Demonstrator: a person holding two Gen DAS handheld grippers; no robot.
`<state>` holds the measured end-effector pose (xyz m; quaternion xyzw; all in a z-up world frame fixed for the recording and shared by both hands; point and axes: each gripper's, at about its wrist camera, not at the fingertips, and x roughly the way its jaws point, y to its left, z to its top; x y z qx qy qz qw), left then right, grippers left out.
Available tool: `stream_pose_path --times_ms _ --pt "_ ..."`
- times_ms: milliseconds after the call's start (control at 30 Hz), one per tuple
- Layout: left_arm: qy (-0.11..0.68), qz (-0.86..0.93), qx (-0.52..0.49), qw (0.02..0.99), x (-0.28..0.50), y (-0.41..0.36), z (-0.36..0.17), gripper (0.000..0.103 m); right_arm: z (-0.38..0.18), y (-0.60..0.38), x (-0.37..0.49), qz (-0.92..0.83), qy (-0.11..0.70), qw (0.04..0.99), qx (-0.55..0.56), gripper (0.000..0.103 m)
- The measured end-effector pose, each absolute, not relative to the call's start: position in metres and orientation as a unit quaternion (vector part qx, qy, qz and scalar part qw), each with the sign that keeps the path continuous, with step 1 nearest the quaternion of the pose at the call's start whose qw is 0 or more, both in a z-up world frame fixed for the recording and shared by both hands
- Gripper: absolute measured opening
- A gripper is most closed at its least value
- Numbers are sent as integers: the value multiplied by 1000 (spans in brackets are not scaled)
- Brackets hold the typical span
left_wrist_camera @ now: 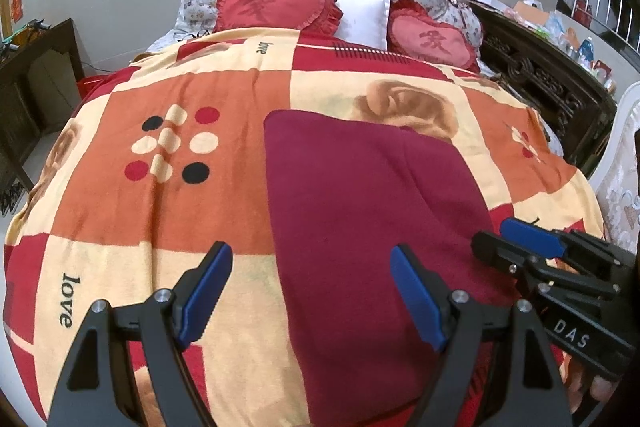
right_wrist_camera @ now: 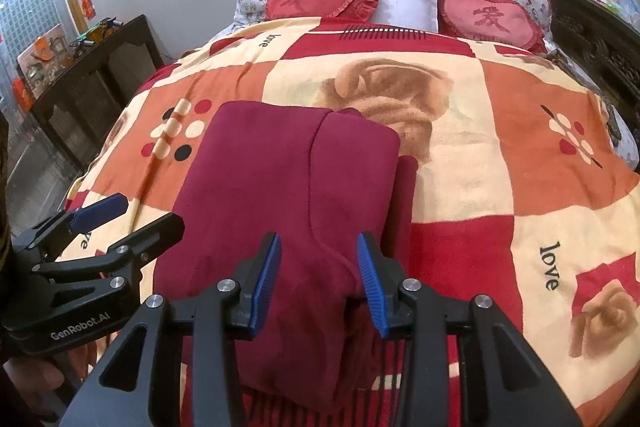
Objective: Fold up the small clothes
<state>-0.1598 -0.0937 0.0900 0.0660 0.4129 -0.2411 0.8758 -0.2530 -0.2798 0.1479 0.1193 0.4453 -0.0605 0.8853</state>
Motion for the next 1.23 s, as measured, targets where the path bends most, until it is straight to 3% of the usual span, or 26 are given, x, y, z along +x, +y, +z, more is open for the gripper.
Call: stream_pose_path --times_ms 1233 --pt "424 -241 59 871 -145 -90 76 84 136 -278 -242 -55 460 877 125 66"
